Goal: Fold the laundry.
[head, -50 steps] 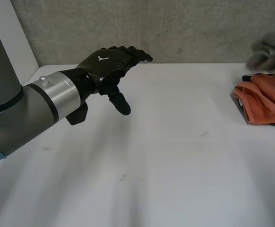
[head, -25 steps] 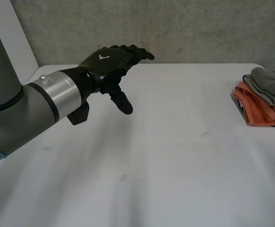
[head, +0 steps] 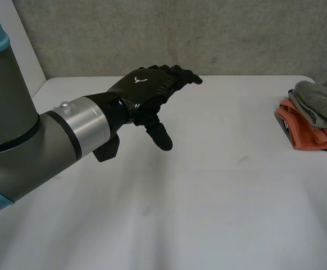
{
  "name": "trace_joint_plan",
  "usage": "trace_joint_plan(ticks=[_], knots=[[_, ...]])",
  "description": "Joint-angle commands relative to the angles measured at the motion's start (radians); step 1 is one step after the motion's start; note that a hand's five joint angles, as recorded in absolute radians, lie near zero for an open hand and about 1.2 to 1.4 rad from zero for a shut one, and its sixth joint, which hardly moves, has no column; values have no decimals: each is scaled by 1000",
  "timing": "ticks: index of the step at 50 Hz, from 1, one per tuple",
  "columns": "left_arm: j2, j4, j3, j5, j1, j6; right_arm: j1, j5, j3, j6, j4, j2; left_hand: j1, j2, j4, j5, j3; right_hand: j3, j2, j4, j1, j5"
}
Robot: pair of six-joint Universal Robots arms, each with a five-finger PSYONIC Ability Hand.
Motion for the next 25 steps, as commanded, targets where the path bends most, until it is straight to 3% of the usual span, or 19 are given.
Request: trace_joint_plan(ticks=[1,7,13,20,25], knots=[[17,2,-3,0,-15,-2,66,139,-20,75,-160,-82,8,-9,-9,-25,-18,-40,-48,-62,-30,-64],[54,2,-6,-9,-15,-8,227,131,113,344,-303,-253,5,-12,-12,-28,-21,-40,-48,-62,-30,-64],[109,14,-23,-40,31,-8,393,36,323,597,-366,-441,8,-9,-9,-25,-18,-40,-48,-62,-30,-64],[211,103,-122,-263,159,-7,589,19,531,737,-340,-527,-1,-18,-18,-34,-27,-40,-48,-62,-30,-64],[244,151,-207,-311,189,3,698,104,607,740,-317,-521,-4,-21,-21,-37,-30,-40,-48,-62,-30,-64]])
